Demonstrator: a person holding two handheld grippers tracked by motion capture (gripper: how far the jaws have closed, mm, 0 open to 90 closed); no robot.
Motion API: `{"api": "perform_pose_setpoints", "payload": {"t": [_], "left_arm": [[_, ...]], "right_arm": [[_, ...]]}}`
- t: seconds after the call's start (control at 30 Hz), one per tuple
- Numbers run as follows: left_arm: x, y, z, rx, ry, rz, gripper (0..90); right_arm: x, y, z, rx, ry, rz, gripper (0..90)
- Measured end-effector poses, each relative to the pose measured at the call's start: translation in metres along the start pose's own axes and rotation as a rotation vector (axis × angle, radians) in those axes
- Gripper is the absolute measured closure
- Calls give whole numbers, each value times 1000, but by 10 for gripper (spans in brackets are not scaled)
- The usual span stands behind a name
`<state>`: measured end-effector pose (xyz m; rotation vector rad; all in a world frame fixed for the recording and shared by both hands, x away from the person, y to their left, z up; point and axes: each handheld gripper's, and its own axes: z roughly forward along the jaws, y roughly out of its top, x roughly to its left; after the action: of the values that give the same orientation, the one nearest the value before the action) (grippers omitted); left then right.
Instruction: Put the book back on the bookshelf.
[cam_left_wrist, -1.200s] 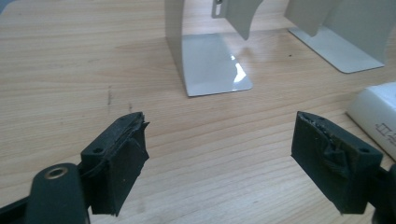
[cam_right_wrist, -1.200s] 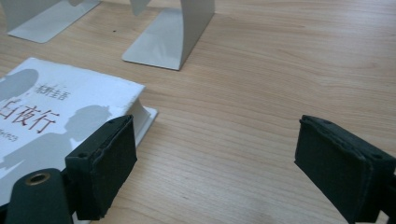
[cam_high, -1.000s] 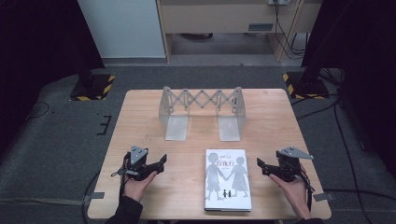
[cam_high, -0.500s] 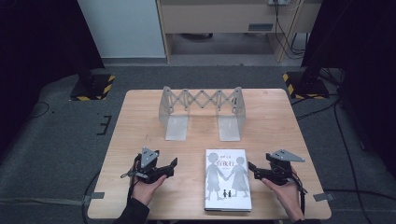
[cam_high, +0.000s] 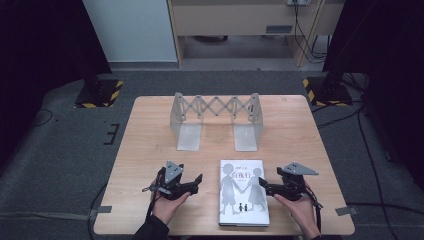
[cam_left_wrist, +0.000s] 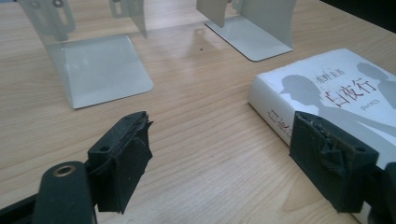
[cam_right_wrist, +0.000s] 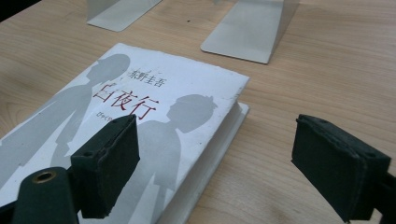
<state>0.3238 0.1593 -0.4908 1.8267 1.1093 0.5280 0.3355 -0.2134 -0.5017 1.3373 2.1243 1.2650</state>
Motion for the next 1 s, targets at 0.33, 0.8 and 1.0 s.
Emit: {"api": "perform_pose_setpoints", "payload": {"t": [0.33, 0.8, 1.0], "left_arm": [[-18, -3, 11, 32, -45, 31, 200], [-43, -8, 28, 65, -114, 66, 200], [-55, -11, 35, 91, -134, 97, 193]], "right_arm": [[9, -4, 7, 11, 32, -10, 159], [19, -10, 17, 51, 86, -6, 180], [18, -11, 18, 56, 96, 0, 177]]}}
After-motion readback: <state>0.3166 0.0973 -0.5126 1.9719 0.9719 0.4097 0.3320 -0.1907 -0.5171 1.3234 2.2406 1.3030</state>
